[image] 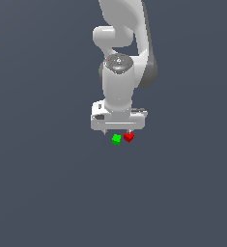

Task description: Stack the red cube on top of the green cube.

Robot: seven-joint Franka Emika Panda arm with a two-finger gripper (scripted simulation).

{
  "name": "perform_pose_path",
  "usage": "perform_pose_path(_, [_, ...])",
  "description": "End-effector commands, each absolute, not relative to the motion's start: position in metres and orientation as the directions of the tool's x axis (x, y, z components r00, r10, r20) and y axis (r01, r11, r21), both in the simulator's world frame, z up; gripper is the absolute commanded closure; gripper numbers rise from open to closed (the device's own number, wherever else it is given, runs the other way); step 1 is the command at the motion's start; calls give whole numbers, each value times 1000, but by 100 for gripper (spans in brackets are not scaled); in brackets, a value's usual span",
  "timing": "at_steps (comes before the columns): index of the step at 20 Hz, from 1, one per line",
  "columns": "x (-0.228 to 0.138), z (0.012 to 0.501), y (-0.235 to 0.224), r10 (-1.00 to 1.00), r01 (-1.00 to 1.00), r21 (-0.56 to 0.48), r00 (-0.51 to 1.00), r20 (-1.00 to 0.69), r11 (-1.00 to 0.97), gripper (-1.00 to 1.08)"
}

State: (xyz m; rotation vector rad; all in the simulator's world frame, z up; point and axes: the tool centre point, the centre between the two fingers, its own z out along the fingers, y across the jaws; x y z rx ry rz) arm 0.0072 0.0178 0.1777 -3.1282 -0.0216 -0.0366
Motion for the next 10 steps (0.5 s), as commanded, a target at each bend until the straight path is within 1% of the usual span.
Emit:
perform_pose_path(1, [7, 178, 18, 14, 14, -13, 1000, 23, -1000, -92])
perform_pose_path(10, [0, 170, 20, -36, -36, -13, 999, 22, -999, -92])
